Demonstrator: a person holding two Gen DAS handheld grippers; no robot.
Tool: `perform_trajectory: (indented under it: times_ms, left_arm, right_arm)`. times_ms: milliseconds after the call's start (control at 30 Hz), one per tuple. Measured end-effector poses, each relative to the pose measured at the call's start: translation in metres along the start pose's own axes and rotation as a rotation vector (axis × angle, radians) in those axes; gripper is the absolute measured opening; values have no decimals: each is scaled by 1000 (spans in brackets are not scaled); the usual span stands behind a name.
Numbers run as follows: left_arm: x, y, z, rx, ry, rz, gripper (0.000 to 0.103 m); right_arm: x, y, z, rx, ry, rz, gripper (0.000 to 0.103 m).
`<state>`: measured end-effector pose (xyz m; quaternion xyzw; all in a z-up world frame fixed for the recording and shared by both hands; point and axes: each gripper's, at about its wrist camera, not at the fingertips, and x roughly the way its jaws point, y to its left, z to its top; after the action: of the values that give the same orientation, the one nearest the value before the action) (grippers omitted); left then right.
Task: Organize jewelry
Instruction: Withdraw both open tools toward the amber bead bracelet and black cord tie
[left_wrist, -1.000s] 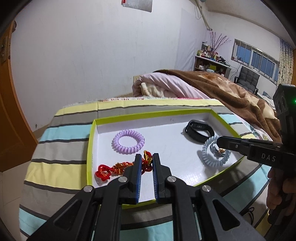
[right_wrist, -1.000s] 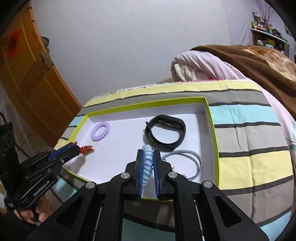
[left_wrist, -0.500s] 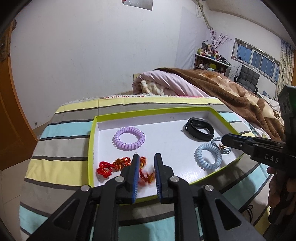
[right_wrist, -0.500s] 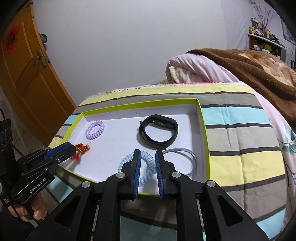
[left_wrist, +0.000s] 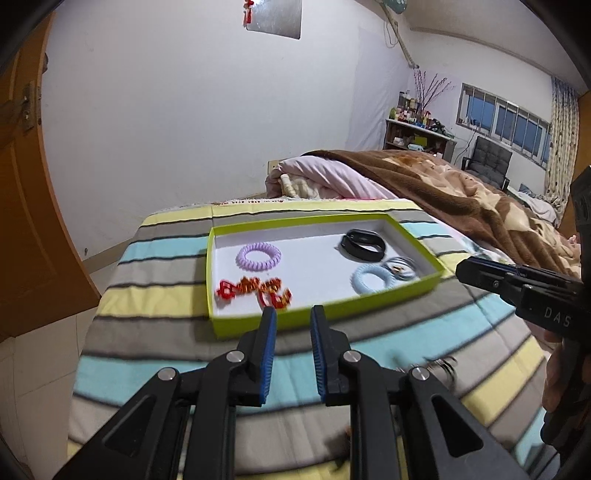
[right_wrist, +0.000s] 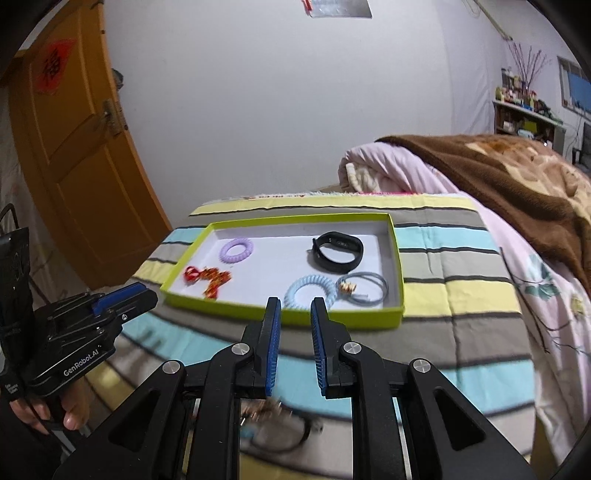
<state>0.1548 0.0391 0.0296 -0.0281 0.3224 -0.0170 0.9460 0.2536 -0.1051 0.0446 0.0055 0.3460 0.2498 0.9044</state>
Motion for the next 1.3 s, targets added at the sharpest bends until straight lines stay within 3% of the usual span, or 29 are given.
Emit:
perform_trajectory:
  times_ms: [400, 467, 567, 1300]
  left_arm:
    - [-64, -11, -44, -31, -17, 16, 20]
    - [-75, -14, -49, -32, -27, 24, 25]
    - [-89, -18, -58, -45, -42, 22, 36]
    - [-125, -33, -96, -58, -39, 6, 36]
  right_arm:
    - [-76, 36, -50, -75, -57, -17, 17]
    - [-83, 39, -56, -74, -58, -13, 17]
    - [-92, 44, -68, -77, -55, -9, 17]
    - [-125, 45, -121, -62, -16, -10, 18]
